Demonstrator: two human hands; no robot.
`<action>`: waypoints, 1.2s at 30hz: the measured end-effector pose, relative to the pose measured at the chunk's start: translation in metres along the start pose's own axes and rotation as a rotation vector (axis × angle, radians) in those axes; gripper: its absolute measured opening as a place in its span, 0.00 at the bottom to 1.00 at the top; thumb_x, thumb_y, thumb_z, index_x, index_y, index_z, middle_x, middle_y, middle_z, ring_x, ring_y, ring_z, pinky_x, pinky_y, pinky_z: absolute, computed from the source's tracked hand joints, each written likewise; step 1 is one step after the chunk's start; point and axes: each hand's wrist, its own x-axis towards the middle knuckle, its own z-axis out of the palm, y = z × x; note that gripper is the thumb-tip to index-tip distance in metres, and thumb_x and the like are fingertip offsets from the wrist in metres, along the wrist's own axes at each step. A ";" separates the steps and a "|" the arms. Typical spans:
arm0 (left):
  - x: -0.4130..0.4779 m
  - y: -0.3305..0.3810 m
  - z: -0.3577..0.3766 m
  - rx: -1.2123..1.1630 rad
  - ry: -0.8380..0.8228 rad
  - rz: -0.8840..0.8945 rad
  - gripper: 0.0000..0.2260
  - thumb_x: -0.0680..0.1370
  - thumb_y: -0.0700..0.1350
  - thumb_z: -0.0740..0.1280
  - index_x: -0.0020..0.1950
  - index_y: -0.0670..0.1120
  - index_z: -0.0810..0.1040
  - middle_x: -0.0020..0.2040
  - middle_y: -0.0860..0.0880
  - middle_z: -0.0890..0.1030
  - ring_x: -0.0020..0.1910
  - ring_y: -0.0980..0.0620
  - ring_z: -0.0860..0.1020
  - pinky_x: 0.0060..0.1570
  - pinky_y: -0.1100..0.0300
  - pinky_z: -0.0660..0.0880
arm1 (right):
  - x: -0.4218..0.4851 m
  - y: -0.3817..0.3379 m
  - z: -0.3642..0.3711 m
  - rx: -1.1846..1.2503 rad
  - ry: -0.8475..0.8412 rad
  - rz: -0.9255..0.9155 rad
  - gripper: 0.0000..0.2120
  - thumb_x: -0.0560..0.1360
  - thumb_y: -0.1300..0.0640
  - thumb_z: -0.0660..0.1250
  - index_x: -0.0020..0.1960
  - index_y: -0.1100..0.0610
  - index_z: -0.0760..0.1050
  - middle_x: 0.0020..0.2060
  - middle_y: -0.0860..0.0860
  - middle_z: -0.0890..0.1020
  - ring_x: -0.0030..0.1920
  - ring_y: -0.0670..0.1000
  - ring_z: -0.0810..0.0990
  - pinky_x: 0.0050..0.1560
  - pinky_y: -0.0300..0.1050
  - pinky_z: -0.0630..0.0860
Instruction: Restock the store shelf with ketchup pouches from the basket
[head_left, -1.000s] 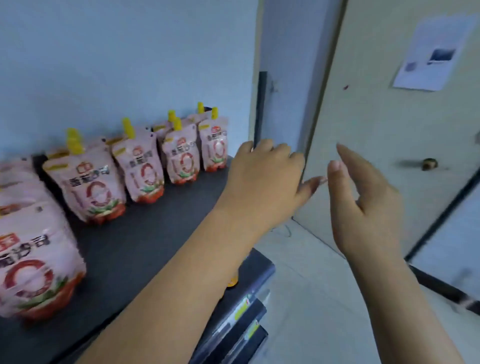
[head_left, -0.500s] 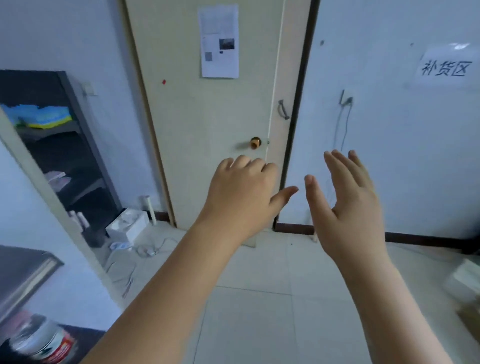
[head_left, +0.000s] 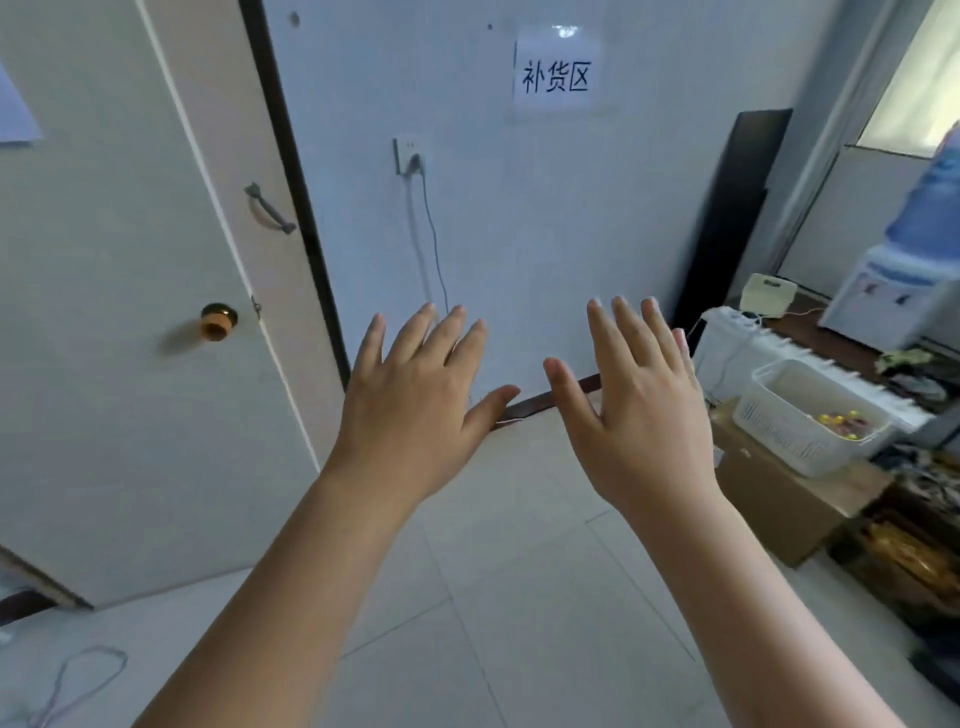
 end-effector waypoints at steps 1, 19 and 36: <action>0.017 -0.003 0.010 -0.011 0.004 0.025 0.32 0.81 0.68 0.48 0.78 0.51 0.65 0.79 0.50 0.67 0.79 0.46 0.63 0.76 0.38 0.58 | 0.010 0.005 0.006 -0.022 0.011 0.028 0.36 0.81 0.31 0.47 0.82 0.52 0.57 0.82 0.53 0.60 0.83 0.54 0.49 0.82 0.55 0.49; 0.282 0.070 0.156 -0.285 -0.016 0.530 0.32 0.81 0.67 0.48 0.79 0.50 0.63 0.77 0.47 0.69 0.77 0.44 0.66 0.74 0.37 0.61 | 0.134 0.143 0.081 -0.356 0.048 0.479 0.41 0.81 0.30 0.46 0.82 0.58 0.55 0.82 0.54 0.58 0.83 0.52 0.48 0.82 0.53 0.49; 0.539 0.284 0.286 -0.365 -0.075 0.761 0.34 0.79 0.68 0.45 0.77 0.51 0.68 0.74 0.51 0.74 0.77 0.47 0.66 0.76 0.39 0.57 | 0.284 0.415 0.124 -0.430 0.146 0.725 0.39 0.81 0.33 0.49 0.80 0.60 0.61 0.79 0.56 0.65 0.82 0.55 0.55 0.82 0.54 0.52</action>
